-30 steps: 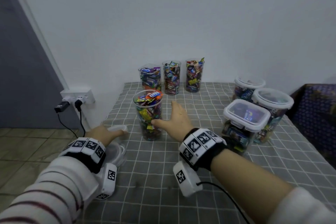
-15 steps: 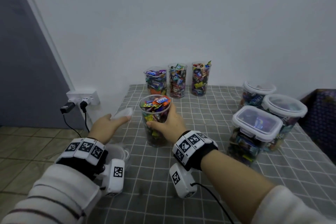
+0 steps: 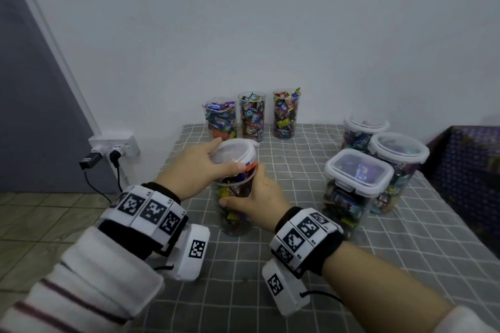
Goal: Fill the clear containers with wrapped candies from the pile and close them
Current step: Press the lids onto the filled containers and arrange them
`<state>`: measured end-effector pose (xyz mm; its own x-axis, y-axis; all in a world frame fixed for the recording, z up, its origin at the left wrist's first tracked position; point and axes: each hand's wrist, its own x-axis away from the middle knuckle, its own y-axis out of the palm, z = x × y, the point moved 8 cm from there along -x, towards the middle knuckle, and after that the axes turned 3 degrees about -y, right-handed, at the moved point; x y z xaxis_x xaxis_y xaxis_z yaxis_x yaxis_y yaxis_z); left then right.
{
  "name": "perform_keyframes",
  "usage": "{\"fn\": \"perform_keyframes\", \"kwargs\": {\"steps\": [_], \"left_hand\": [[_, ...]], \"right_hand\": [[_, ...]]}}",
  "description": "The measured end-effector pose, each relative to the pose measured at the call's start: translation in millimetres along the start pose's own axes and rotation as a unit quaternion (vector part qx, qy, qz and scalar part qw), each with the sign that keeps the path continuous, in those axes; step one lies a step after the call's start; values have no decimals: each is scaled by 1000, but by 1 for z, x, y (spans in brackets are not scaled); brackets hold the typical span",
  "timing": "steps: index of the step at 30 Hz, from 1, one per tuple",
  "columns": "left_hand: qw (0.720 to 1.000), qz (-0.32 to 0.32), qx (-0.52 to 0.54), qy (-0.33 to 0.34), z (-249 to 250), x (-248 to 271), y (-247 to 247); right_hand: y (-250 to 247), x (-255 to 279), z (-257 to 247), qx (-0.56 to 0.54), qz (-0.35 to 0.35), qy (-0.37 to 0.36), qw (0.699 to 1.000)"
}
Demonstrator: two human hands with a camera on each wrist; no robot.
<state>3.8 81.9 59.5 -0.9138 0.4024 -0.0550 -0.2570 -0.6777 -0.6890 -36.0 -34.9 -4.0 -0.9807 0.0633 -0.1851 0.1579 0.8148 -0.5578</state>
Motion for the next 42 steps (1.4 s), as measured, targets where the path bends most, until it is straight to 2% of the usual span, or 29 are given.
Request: {"fn": "perform_keyframes", "kwargs": {"steps": [6,10,16,21,23,25,29,31,33,36,39,42], "left_hand": [[994,-9,-103,41,18,10,15],[990,-9,-133,44,21,13,14],[990,-25,-131,34,15,13,13],[992,-25,-122,33,8,12,17],[991,-25,-126,30,5,13,18],[991,-21,-126,26,2,15,18],[997,-16,-67,33,-1,21,24],[999,-7,39,30,-5,24,26],[989,-6,147,12,-18,26,28],[973,-27,229,-22,-43,23,39],[973,-66,223,17,-44,20,55],[974,-46,217,42,-35,19,63]], "right_hand": [[-2,11,1,9,4,-10,1000],[-6,17,3,-1,16,7,1000],[-9,26,4,-38,14,15,999],[-9,26,5,-62,-23,12,998],[-9,25,9,-50,-42,20,998],[-14,24,13,-58,-32,41,997],[-42,25,7,-78,87,46,992],[-52,26,-7,-61,122,17,991],[-56,26,-24,-21,133,-31,990],[-48,25,-42,28,122,-82,989],[-37,24,-46,39,116,-84,989],[-29,21,-38,27,121,-62,990]]}}
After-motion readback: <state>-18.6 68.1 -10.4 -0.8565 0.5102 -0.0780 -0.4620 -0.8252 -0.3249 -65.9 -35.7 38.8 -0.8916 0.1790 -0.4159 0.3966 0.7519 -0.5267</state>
